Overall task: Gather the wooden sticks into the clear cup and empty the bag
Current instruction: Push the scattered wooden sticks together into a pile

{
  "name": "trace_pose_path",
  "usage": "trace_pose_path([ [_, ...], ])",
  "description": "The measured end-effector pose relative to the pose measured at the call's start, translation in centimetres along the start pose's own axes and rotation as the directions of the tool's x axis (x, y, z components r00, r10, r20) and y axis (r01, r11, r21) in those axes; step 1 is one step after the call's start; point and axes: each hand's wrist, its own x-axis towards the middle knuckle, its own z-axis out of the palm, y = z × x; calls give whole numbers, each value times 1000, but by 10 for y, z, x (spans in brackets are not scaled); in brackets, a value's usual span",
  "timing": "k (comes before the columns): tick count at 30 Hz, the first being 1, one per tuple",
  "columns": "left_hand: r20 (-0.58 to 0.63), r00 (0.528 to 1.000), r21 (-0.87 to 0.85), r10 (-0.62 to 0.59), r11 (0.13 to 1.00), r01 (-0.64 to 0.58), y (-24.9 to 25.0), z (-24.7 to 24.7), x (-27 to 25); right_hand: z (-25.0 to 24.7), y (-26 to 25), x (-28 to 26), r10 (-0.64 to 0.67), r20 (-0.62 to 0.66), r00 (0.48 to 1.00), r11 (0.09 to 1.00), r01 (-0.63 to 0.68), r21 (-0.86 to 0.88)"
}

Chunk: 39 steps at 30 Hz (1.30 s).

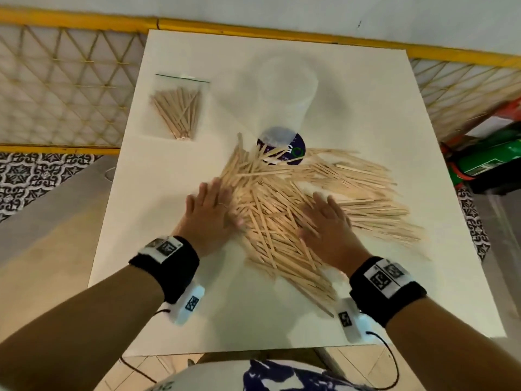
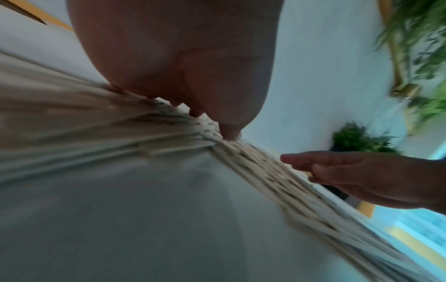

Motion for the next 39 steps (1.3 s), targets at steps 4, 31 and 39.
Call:
trace_pose_path([
  [4, -31, 1000, -29, -1, 1000, 0, 5, -19, 22, -39, 40, 48, 48, -140, 989, 998, -54, -37],
  [31, 12, 946, -192, -323, 928, 319, 18, -1, 10, -41, 105, 62, 144, 44, 989, 982, -149, 120],
  [39, 56, 997, -159, -60, 985, 68, 42, 6, -1, 4, 37, -60, -264, 125, 956, 944, 283, -170],
])
